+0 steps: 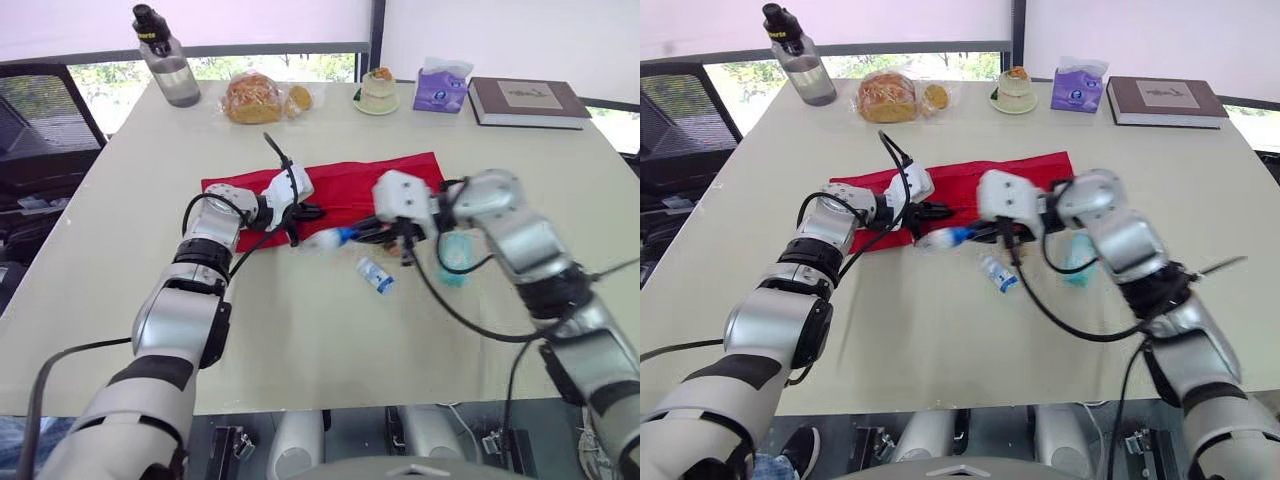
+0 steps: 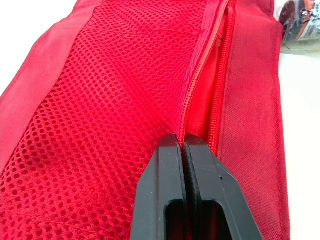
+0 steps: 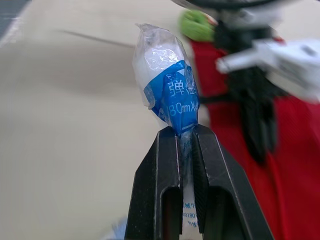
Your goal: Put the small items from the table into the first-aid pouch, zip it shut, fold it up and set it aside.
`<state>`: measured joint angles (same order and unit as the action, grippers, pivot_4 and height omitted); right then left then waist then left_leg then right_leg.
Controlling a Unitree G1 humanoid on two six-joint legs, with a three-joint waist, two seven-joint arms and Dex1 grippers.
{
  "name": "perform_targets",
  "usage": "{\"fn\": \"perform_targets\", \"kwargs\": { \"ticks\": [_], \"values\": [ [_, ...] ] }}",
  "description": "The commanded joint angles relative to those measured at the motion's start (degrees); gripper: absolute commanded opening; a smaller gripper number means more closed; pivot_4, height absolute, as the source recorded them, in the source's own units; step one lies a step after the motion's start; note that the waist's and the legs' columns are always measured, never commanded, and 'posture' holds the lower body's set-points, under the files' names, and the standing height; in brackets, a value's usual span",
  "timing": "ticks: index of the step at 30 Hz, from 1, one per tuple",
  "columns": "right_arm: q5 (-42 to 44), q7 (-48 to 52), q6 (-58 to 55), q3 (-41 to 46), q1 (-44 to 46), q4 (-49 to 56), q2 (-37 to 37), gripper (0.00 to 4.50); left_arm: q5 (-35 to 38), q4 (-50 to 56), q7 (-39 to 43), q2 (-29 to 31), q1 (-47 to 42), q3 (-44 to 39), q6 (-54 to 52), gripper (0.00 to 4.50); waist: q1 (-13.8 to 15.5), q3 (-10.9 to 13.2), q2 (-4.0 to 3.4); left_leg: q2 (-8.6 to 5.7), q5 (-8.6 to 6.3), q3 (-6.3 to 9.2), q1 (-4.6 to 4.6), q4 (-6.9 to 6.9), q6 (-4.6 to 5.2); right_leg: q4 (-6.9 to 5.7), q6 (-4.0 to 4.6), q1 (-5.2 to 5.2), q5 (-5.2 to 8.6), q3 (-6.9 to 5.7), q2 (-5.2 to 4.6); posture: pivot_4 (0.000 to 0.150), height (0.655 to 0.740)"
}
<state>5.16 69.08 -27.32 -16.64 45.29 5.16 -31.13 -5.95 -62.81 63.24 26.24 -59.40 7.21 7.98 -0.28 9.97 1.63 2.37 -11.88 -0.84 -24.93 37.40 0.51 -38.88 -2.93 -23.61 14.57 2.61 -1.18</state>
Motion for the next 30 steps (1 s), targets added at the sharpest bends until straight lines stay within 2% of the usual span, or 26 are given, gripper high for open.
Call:
{"fn": "perform_targets", "kwargs": {
  "ticks": [1, 5, 9, 14, 18, 19, 21, 26, 27, 30],
  "values": [
    [2.6, -2.4, -7.9, 9.4, -4.1, 7.3, -7.7, 0.08, 0.8, 0.3, -0.4, 0.2, -0.4, -0.9, 1.0, 0.00, 0.0, 0.0, 0.00, -0.01, 0.00, -0.01, 0.00, 0.00, 0.00, 0.02, 0.00, 0.00, 0.00, 0.01, -0.01, 0.150, 0.7387],
    [5.6, -3.3, -19.6, 21.0, -14.0, 12.9, -19.3, 0.08, 1.0, 0.0, -0.4, 0.3, -0.2, -0.8, 1.4, 0.00, -0.3, 0.0, -0.01, -0.01, 0.00, -0.03, 0.05, -0.09, 0.00, 0.00, 0.00, -0.03, 0.00, 0.04, 0.01, 0.150, 0.7387],
    [6.8, -6.4, -29.5, 29.0, -26.3, 17.7, -24.8, 0.08, 1.2, 0.3, -0.5, 0.1, 0.0, -0.8, 1.4, 0.00, -0.4, 0.0, -0.01, 0.00, 0.00, -0.03, 0.07, -0.10, 0.00, -0.01, 0.00, -0.01, 0.01, 0.06, 0.02, 0.150, 0.7387],
    [9.4, -13.0, -39.6, 34.0, -38.5, 23.2, -21.7, 0.08, 1.5, 1.2, -0.8, -0.7, 0.3, -0.8, 0.9, 0.00, -0.7, 0.0, -0.01, 0.01, 0.00, -0.09, 0.11, -0.04, 0.01, -0.03, -0.02, 0.01, 0.01, 0.17, 0.02, 0.150, 0.7387],
    [8.5, -19.7, -37.4, 33.7, -42.0, 21.9, -17.2, 0.08, 1.7, 2.3, -0.6, -1.5, 0.7, -0.6, 0.5, 0.00, -0.6, 0.0, -0.01, 0.00, 0.00, -0.09, 0.15, 0.03, 0.01, -0.06, -0.09, 0.02, -0.01, 0.22, 0.05, 0.150, 0.7387],
    [8.9, -20.6, -36.3, 34.2, -42.3, 21.7, -16.1, 0.62, 1.7, 2.6, -0.6, -1.6, 0.8, -0.6, 0.4, 0.00, -0.7, 0.0, 0.01, 0.00, 0.01, -0.11, 0.15, 0.05, 0.01, -0.06, -0.11, 0.02, -0.02, 0.26, 0.06, 0.150, 0.7387],
    [10.7, -20.2, -33.6, 36.5, -44.0, 21.7, -14.8, 1.12, 1.8, 3.2, -0.7, -1.5, 0.9, -0.8, 0.0, 0.00, -0.6, 0.0, 0.02, 0.00, 0.00, -0.11, 0.14, 0.05, 0.01, -0.04, -0.12, 0.03, -0.03, 0.29, 0.08, 0.150, 0.7387],
    [13.3, -18.4, -27.7, 41.7, -49.1, 21.8, -15.5, 3.75, 2.0, 3.6, -1.4, -1.1, 1.1, -1.0, -0.4, 0.00, -0.5, 0.0, 0.01, -0.02, 0.00, -0.12, 0.09, 0.02, 0.01, 0.02, -0.11, 0.03, -0.03, 0.35, 0.10, 0.150, 0.7387],
    [12.8, -16.5, -23.3, 42.7, -51.6, 21.7, -16.4, 4.28, 2.1, 3.8, -1.5, -1.1, 1.1, -1.1, -0.5, 0.00, -0.4, 0.0, 0.01, -0.02, 0.00, -0.12, 0.10, 0.02, 0.01, 0.02, -0.11, 0.03, -0.03, 0.35, 0.11, 0.150, 0.7387],
    [14.9, -14.1, -15.6, 44.9, -54.4, 21.0, -15.3, 4.40, 2.4, 4.1, -1.6, -1.2, 1.1, -1.1, -0.8, 0.00, -0.5, 0.0, 0.02, -0.03, 0.00, -0.10, 0.10, -0.01, 0.01, 0.03, -0.13, 0.03, -0.01, 0.32, 0.12, 0.150, 0.7387]
  ]
}}
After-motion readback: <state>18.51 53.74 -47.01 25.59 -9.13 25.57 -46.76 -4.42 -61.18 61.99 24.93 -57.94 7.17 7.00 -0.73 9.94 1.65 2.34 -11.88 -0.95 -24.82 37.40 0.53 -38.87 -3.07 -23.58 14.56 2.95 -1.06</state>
